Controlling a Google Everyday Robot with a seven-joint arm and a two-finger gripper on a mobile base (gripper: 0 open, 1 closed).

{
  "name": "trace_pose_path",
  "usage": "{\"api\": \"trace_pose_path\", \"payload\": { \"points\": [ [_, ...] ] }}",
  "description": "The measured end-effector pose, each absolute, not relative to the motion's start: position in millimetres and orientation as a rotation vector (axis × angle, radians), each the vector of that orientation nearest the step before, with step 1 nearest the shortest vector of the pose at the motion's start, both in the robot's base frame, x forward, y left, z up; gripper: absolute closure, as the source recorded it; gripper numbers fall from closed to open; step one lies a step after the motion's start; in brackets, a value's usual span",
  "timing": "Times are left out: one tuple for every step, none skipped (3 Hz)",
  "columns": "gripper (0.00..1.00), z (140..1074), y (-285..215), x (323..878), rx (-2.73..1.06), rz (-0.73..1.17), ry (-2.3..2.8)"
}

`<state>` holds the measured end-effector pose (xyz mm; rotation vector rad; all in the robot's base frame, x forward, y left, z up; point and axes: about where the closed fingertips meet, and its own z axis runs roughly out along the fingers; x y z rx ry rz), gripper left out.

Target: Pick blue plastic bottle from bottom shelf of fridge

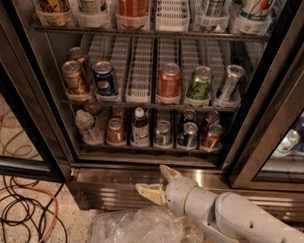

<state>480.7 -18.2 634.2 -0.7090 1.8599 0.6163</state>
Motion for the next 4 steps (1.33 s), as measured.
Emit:
{"api": "trace_pose_path", "payload": {
  "points": [
    [0.2, 623.0, -3.8, 492.0, -0.754, 0.599, 1.823],
    [0.0, 623.3, 19.8, 550.2, -0.776, 0.536, 1.693],
    [0.0, 630.9, 27.2, 588.0, -0.75, 0.508, 1.624],
    [0.0, 630.4, 25.5, 591.9, -0.741, 0.507, 1.622]
  ]
}}
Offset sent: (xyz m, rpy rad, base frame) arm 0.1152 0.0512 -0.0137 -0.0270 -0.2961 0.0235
